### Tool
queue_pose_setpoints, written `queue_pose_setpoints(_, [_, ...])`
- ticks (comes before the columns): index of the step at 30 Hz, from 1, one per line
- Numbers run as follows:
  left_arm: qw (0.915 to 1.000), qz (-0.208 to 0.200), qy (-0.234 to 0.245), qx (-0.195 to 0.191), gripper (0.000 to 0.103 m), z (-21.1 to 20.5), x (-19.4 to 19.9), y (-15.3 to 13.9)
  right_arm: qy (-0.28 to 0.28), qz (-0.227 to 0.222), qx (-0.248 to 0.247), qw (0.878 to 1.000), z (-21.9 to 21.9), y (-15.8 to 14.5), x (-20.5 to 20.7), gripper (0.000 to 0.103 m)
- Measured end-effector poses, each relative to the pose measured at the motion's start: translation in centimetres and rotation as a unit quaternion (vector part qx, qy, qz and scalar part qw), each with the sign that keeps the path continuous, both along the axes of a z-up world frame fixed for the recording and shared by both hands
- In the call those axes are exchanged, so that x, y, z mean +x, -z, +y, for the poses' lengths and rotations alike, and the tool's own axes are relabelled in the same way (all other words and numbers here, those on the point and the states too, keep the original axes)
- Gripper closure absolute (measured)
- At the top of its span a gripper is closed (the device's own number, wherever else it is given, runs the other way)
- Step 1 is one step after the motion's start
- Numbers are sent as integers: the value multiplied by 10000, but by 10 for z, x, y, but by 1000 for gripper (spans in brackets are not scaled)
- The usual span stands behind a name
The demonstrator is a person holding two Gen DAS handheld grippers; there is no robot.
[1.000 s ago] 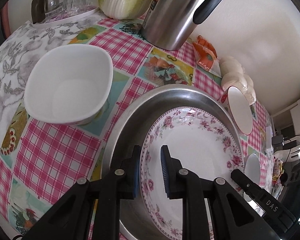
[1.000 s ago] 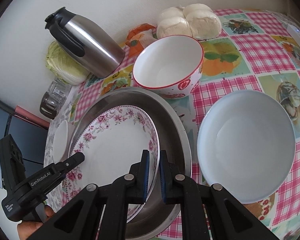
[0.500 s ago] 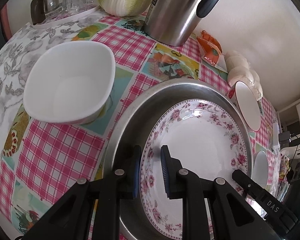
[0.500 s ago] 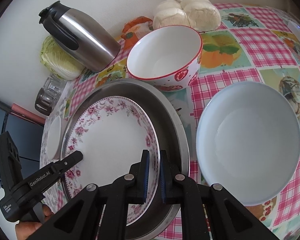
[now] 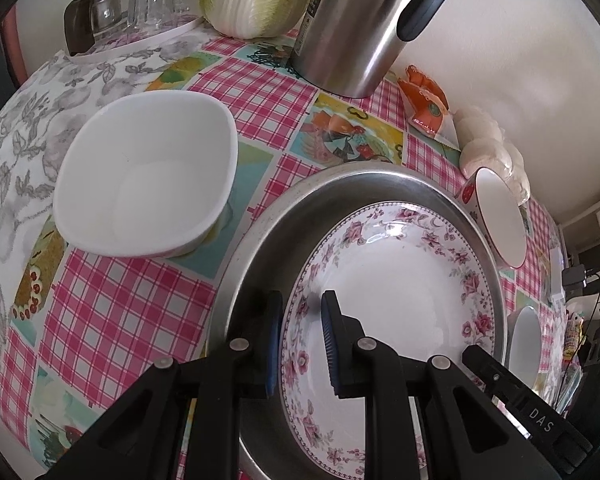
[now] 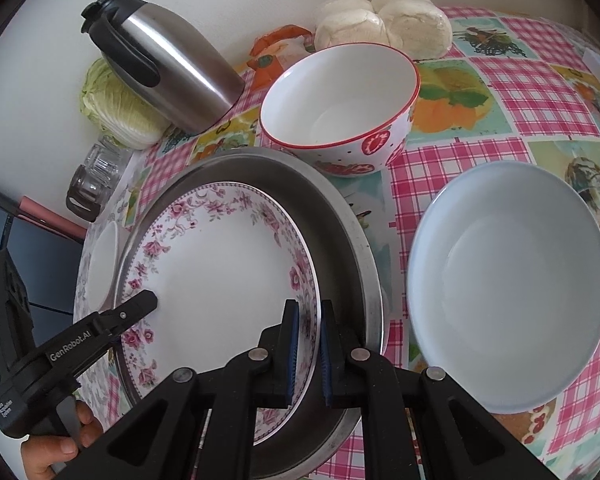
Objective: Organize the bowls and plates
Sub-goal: 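Lower the pink-floral plate flat into the steel basin with both tools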
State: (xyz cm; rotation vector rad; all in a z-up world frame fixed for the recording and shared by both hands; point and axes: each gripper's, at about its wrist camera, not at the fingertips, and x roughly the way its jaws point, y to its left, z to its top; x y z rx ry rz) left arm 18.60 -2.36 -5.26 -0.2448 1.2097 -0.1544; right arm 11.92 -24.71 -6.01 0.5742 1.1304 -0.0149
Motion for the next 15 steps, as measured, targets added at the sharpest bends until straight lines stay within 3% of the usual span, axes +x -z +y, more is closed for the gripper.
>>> queue_pose_setpoints(8, [10000,77,-48,12,83,1,0,-1,-75,77,-107,9999,1,-2,1,91])
queue_pose_setpoints(15, [9998,-67,-11,185,83,1,-3,-15,-15,-120,-486,9987,-5,-25,-4,87])
